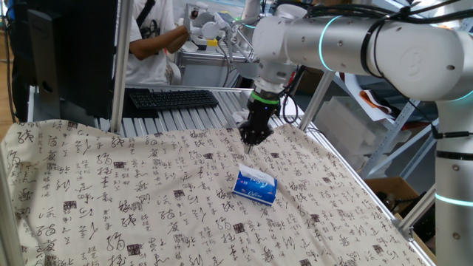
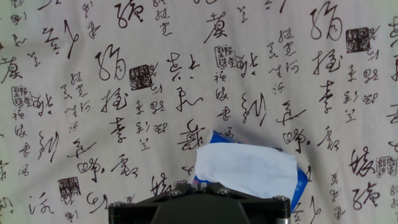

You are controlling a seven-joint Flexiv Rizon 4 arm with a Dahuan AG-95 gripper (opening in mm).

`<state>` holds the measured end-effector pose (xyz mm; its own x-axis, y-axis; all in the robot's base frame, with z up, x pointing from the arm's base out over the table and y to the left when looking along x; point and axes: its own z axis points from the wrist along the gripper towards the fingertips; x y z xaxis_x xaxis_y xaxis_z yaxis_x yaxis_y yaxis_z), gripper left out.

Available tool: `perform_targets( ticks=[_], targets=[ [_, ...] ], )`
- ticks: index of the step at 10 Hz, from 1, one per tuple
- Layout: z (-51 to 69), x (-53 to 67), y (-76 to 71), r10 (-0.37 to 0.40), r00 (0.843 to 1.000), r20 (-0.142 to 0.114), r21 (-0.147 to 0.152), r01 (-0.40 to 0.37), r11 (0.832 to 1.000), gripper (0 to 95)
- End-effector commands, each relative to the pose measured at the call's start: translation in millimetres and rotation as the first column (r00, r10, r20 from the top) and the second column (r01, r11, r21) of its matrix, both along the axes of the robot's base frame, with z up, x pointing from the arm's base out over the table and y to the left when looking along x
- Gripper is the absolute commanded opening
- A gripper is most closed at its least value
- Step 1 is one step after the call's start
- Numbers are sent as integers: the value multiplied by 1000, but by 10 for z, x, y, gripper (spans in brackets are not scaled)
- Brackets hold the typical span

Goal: Pull out a napkin

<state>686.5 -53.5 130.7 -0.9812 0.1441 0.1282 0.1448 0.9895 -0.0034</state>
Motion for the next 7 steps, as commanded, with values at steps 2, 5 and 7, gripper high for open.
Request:
perform_targets(
  ticks=[2, 5, 7],
  targets=[
    [-15, 9, 92, -14, 1000, 3, -126, 14, 992, 0],
    [-47, 25, 177, -33, 999, 10, -226, 34, 974, 0],
    [-95, 43, 202, -47, 999, 26, -269, 53, 962, 0]
  ],
)
